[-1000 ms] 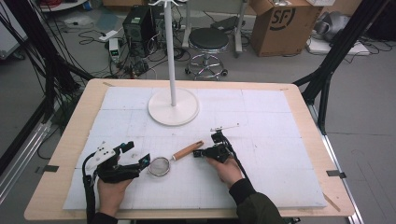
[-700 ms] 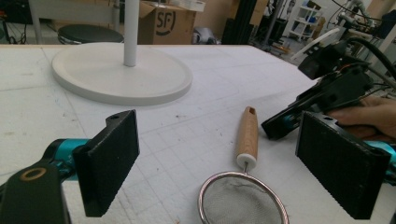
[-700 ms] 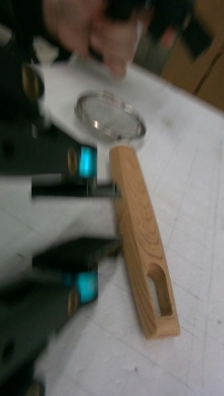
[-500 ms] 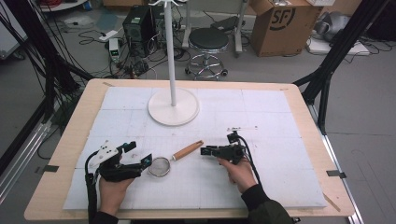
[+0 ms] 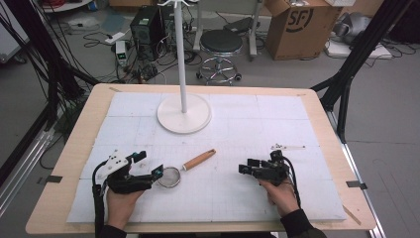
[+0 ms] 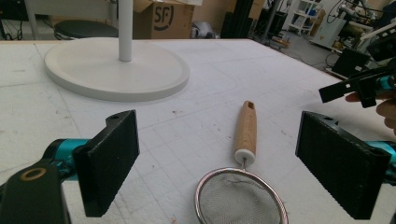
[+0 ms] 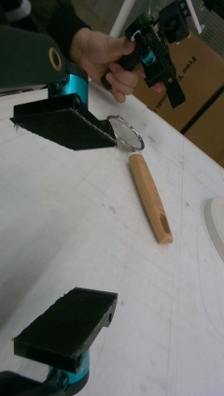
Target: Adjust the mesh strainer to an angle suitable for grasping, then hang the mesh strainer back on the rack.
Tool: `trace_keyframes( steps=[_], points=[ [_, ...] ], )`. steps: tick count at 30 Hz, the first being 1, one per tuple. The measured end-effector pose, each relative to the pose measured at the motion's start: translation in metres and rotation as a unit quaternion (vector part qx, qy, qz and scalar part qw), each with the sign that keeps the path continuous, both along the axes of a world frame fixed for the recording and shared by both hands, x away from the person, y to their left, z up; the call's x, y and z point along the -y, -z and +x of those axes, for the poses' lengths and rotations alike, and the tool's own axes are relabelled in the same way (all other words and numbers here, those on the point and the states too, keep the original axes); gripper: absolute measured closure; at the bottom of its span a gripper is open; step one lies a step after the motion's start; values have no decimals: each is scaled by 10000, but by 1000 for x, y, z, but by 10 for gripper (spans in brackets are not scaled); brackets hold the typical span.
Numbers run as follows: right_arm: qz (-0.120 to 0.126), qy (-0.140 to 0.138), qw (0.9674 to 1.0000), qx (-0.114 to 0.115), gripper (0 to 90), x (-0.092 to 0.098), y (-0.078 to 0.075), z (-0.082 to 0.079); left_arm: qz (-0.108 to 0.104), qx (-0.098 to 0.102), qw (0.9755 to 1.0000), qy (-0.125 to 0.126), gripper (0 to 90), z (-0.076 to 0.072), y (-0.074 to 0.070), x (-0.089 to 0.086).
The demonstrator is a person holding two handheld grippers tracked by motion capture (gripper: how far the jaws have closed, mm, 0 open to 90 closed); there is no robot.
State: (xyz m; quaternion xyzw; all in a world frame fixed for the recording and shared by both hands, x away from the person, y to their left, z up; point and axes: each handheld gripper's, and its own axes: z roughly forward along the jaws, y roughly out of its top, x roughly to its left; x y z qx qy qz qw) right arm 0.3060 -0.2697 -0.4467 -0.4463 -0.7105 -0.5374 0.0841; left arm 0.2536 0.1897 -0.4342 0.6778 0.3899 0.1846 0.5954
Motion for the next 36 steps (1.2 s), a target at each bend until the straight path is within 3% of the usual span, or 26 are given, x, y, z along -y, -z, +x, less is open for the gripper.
trace_keyframes(
  steps=[6,9,12,14,19,21,27,30,33,36],
  points=[
    [51,116,9995,276,197,18,-11,-10,38,116,9997,188,140,4,-9,12],
    [65,194,9992,333,196,25,-11,-12,87,71,9993,346,140,9,-13,19],
    [110,269,9989,367,196,29,-11,-12,340,34,9983,478,140,15,-16,30],
    [114,288,9989,355,196,30,-11,-12,398,56,9978,532,140,18,-16,36],
    [55,300,9986,421,194,30,-12,-13,648,-142,9950,741,151,28,-18,49],
    [3,340,9977,595,184,31,-14,-15,737,-260,9933,855,155,34,-18,54],
    [54,402,9964,740,180,34,-18,-18,1040,-753,9865,1012,162,49,-11,61],
    [67,459,9957,796,178,36,-19,-18,1128,-884,9840,1056,161,56,-12,68],
    [80,494,9955,804,177,38,-20,-19,1234,-970,9804,1188,163,61,-12,74],
    [118,520,9958,739,177,39,-20,-20,1344,-1147,9748,1359,209,66,-11,78]
  ],
)
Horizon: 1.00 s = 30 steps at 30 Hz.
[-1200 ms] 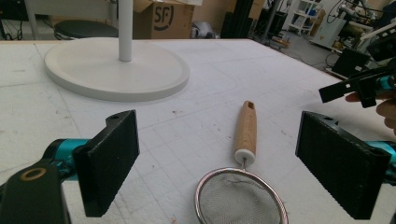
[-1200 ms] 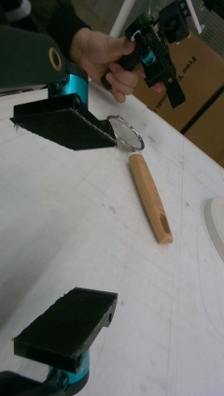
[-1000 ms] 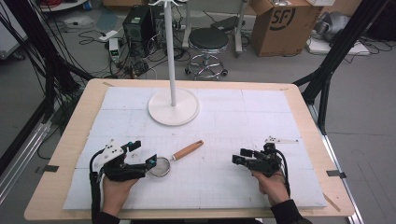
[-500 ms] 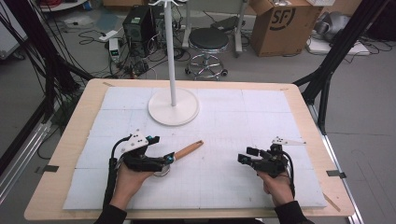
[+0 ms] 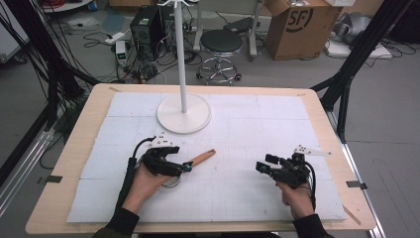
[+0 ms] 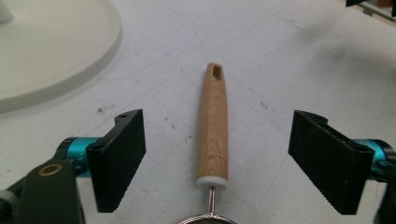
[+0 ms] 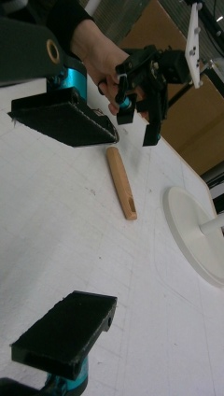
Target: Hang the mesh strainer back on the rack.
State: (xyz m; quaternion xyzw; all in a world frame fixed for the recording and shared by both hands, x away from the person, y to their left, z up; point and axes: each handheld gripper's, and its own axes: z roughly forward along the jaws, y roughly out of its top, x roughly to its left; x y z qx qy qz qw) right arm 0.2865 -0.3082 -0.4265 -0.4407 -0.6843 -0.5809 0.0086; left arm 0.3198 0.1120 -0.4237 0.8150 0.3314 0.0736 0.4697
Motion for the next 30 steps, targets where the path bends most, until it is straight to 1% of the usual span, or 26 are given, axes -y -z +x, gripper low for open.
trace_keyframes(
  steps=[2,3,4,5,6,7,9,11,13,15,18,20,21,22,24,25,26,28,29,30],
  points=[
    [-15,19,10000,18,177,0,0,0,61,-29,10000,40,222,3,-1,3],
    [-19,16,10000,25,177,0,0,0,77,-118,9998,118,230,7,-1,4],
    [-7,29,10000,10,176,1,0,0,140,-199,9996,131,232,10,-2,7],
    [-11,31,10000,28,176,1,0,0,253,-235,9993,148,233,13,-3,10],
    [-17,36,10000,27,175,1,0,0,353,-281,9988,197,241,15,-4,12],
    [-25,45,10000,40,175,1,0,1,397,-330,9983,274,244,17,-4,15],
    [-37,56,10000,29,175,1,1,1,534,-474,9968,354,271,20,-3,20],
    [-49,92,9999,28,175,1,1,1,563,-540,9961,423,299,21,1,24],
    [-48,96,9999,26,175,1,1,1,793,-535,9945,430,309,22,5,27],
    [-49,119,9999,40,175,2,0,1,844,-657,9934,405,315,23,8,28],
    [-40,144,9999,54,175,3,1,1,890,-813,9915,490,352,24,11,29],
    [-64,163,9998,25,175,4,2,1,1023,-853,9896,545,371,24,14,31],
    [-64,176,9998,17,175,4,2,1,1054,-846,9893,555,373,24,14,31],
    [-69,183,9998,18,175,4,2,1,1050,-845,9894,534,380,24,14,30],
    [-67,199,9998,43,175,4,2,1,1095,-825,9891,528,416,24,13,29],
    [-66,203,9998,44,175,5,2,1,1134,-797,9890,525,435,23,13,29],
    [-73,207,9998,38,175,5,2,1,1210,-708,9887,525,469,22,13,30],
    [-73,222,9997,25,175,5,2,1,1474,-448,9865,559,527,18,13,34],
    [-72,219,9997,23,175,5,3,1,1653,-312,9839,601,528,16,13,36],
    [-65,216,9997,23,175,5,2,1,1764,-205,9824,577,527,13,13,39]
  ],
)
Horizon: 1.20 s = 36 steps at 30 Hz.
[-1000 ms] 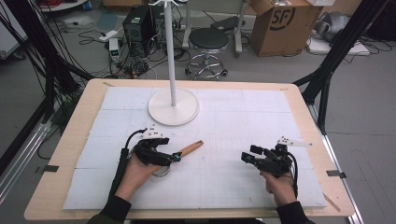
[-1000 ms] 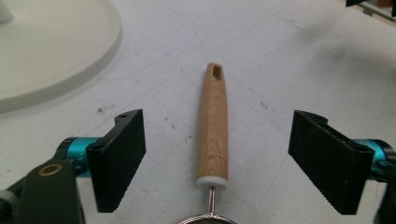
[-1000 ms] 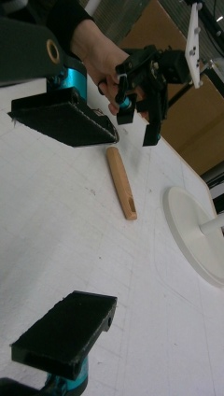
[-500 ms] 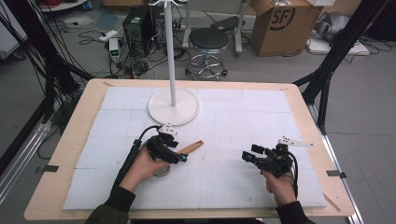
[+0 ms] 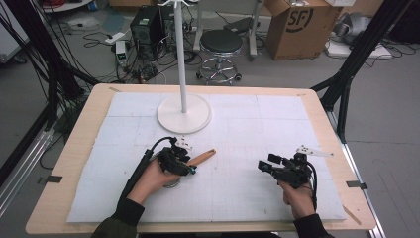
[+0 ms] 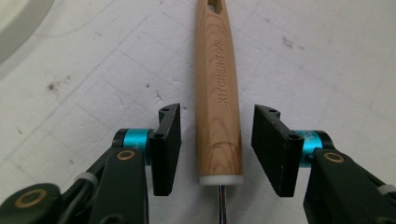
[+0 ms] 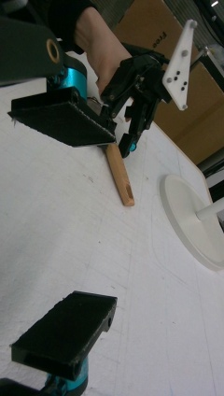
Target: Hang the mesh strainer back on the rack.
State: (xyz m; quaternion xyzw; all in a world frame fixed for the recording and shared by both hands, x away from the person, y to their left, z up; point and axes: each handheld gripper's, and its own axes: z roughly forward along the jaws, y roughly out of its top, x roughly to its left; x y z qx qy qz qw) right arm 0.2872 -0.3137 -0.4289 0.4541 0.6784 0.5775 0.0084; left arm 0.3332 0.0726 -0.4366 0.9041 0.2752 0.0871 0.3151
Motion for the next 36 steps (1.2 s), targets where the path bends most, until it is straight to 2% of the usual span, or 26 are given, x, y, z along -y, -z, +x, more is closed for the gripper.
trace_keyframes(
  steps=[1,4,7,12,14,15,19,22,25,26,27,31,36],
  points=[
    [-2,5,10000,25,175,0,0,0,64,41,10000,-1,527,-1,0,1],
    [13,8,10000,18,175,0,0,0,25,-18,10000,-27,531,0,0,1],
    [29,12,10000,52,175,1,-1,-1,194,110,9997,52,547,-3,0,4],
    [94,27,9999,78,175,3,-4,-1,52,46,10000,60,593,-2,1,2],
    [92,42,9999,98,175,4,-4,-1,107,47,9999,118,637,-4,-1,3],
    [93,39,9999,103,175,4,-4,-1,164,70,9998,118,687,-5,-1,5],
    [67,29,9999,96,175,3,-3,0,180,116,9996,162,695,-5,-1,5],
    [61,51,9999,91,175,3,-3,-1,31,26,9999,113,701,-3,-1,2],
    [74,69,9999,73,175,4,-2,-1,-254,-169,9995,45,705,0,-1,-4],
    [73,85,9999,93,175,5,-2,-1,-257,-174,9995,33,705,1,-1,-6],
    [91,88,9999,66,175,5,-2,-1,-238,-135,9996,21,706,1,-2,-7],
    [109,130,9998,84,175,7,-2,0,-463,-140,9988,-33,706,2,-8,-17],
    [131,155,9998,87,175,8,-2,-1,-706,34,9973,-173,712,2,-17,-31]
  ],
)
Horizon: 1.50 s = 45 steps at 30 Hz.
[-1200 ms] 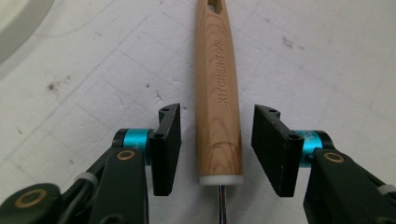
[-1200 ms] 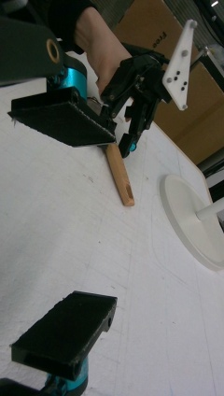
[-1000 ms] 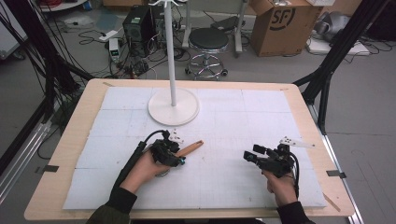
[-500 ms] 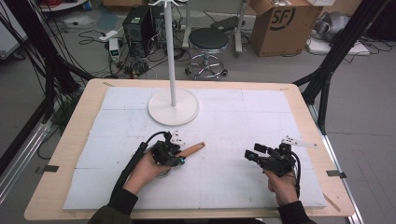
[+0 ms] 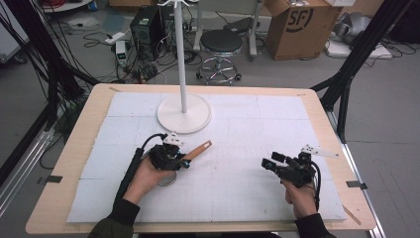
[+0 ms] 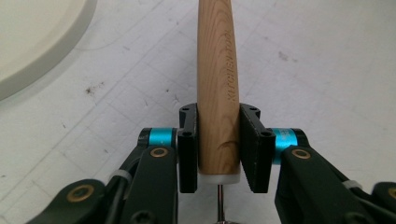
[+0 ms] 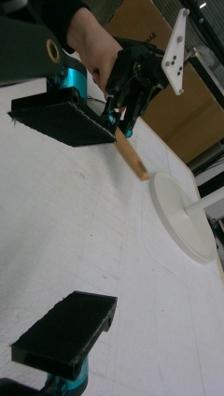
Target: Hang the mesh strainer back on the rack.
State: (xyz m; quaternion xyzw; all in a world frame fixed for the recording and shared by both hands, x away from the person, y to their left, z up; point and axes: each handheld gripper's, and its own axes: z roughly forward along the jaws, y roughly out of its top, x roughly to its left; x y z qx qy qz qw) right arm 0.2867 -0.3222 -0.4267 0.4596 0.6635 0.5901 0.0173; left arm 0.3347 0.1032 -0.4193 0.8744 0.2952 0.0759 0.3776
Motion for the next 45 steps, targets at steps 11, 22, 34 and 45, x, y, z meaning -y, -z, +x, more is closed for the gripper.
trace_keyframes(
  steps=[11,22,34,45],
  points=[
    [1,64,10000,43,175,1,0,0,-328,349,9988,-94,713,-4,-12,-13],
    [52,82,9999,74,176,2,-1,0,-1129,689,9908,-301,713,-8,-43,-41],
    [-85,146,9997,177,175,2,-4,0,-1791,1070,9768,-485,712,-3,-75,-64],
    [-168,131,9990,383,175,0,-7,-3,-2316,1243,9629,-607,711,7,-97,-76]
  ],
)
